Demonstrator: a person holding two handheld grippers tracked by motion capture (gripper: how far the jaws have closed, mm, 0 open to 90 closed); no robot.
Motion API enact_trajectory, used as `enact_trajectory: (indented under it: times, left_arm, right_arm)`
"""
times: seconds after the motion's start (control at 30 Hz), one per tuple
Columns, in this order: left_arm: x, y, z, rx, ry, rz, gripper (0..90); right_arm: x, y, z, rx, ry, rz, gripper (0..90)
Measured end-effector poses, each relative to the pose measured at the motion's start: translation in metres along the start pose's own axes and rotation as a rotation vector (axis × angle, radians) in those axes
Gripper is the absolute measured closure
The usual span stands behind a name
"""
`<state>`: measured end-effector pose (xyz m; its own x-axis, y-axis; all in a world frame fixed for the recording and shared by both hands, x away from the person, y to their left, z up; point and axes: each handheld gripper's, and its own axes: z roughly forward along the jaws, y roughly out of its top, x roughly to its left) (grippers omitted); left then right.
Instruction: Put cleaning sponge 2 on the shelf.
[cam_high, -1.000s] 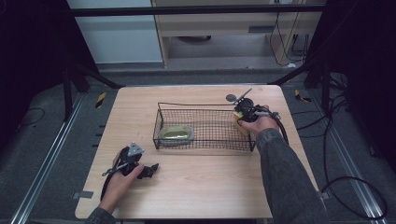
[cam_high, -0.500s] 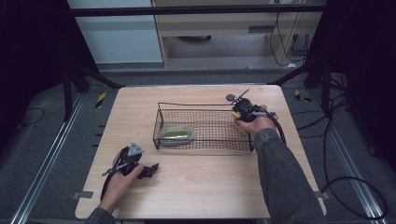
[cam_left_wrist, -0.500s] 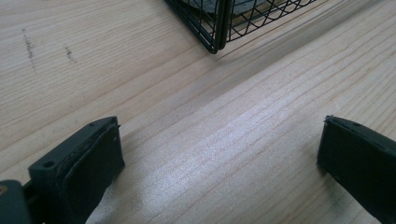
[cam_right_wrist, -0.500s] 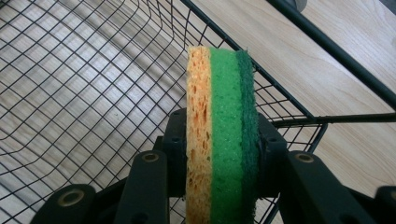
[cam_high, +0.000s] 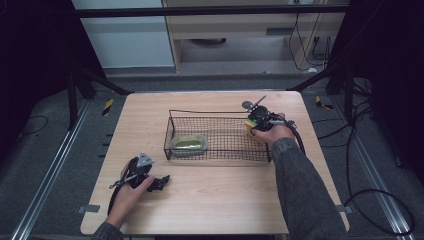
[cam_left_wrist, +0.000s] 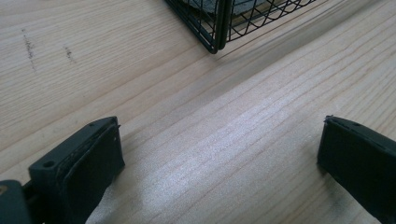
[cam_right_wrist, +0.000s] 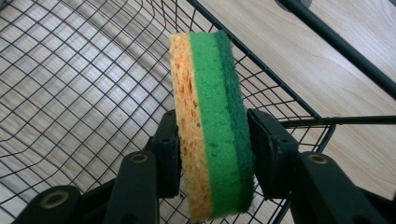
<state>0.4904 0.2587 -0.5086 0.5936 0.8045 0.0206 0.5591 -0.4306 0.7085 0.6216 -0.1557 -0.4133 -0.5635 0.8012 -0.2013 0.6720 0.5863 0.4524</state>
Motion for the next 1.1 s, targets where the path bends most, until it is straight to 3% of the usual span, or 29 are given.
enact_trajectory:
  times: [0.73, 1.1]
  left_arm:
    - [0.0, 0.0, 0.0, -0.003, -0.002, 0.0, 0.0]
    - [0.0, 0.0, 0.0, -0.003, -0.001, 0.001, 0.0]
  right_arm:
    - [0.018, -0.009, -0.012, -0.01, 0.053, -0.016, 53.4]
    - [0.018, -0.012, -0.012, -0.009, 0.069, -0.004, 50.5]
